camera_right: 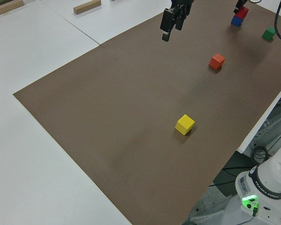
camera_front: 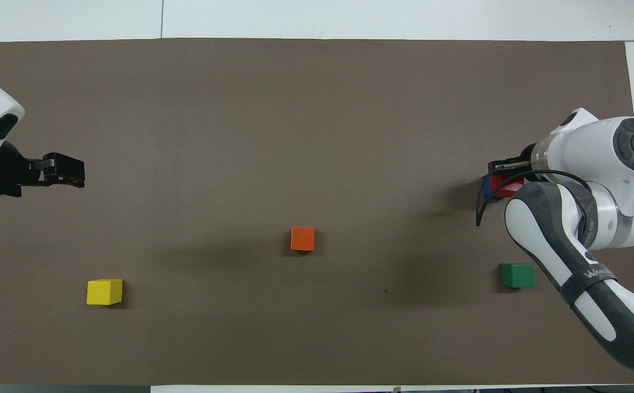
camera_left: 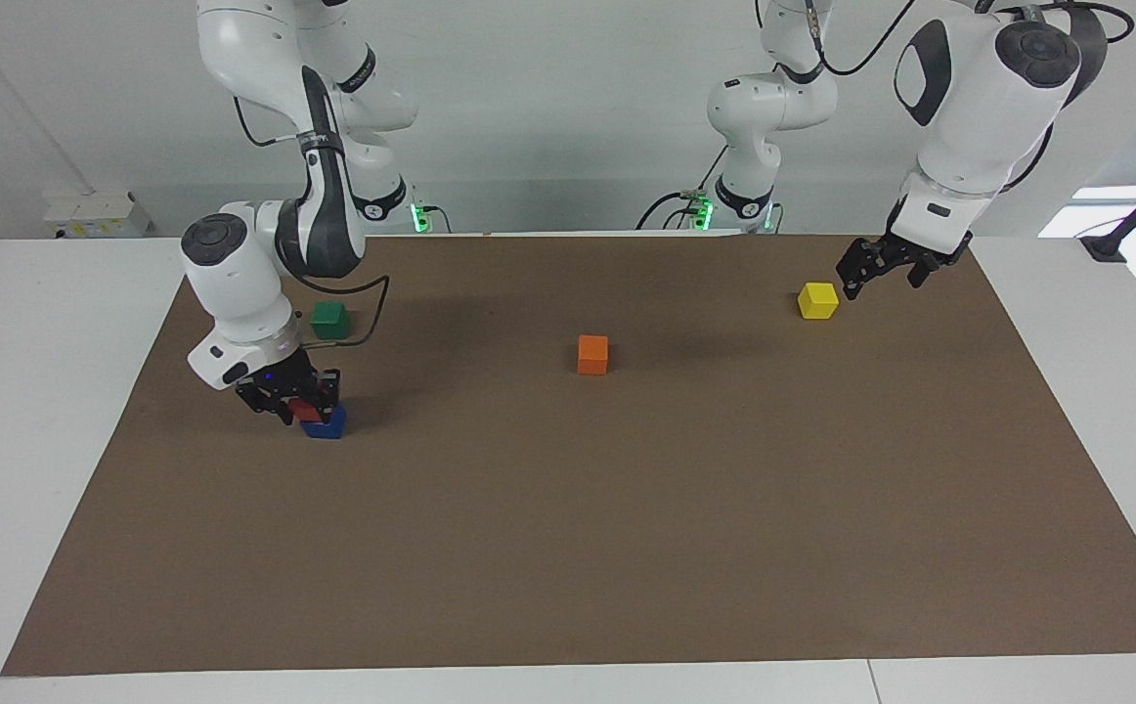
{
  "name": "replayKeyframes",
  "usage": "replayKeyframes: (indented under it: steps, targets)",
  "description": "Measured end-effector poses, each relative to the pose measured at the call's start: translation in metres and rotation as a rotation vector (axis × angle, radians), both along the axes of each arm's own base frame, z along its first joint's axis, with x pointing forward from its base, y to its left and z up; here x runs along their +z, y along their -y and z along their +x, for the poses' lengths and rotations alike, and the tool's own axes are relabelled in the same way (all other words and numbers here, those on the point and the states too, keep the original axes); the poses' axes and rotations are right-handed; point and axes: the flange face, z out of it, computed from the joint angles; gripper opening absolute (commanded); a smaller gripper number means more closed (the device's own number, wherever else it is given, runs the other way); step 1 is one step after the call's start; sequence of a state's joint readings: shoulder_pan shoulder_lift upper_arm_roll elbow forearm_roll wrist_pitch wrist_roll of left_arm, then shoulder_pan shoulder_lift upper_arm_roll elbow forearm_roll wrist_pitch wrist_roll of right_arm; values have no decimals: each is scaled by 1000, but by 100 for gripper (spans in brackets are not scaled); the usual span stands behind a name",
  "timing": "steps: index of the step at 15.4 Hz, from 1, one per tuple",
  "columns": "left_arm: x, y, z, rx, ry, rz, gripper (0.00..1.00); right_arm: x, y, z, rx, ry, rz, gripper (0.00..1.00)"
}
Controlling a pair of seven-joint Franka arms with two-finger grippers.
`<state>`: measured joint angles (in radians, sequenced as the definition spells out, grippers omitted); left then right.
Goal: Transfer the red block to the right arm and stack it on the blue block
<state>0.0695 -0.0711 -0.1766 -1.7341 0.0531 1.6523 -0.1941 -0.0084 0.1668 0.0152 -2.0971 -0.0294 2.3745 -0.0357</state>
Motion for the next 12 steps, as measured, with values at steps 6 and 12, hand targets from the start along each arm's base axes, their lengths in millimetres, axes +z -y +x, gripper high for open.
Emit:
replayKeyframes:
  steps: [6,12]
  targets:
    - [12,4,-4,0,35,-24,100,0,2,0,-3,0,0,0]
    - [15,6,-1,0,59,-49,100,0,3,0,-5,0,0,0]
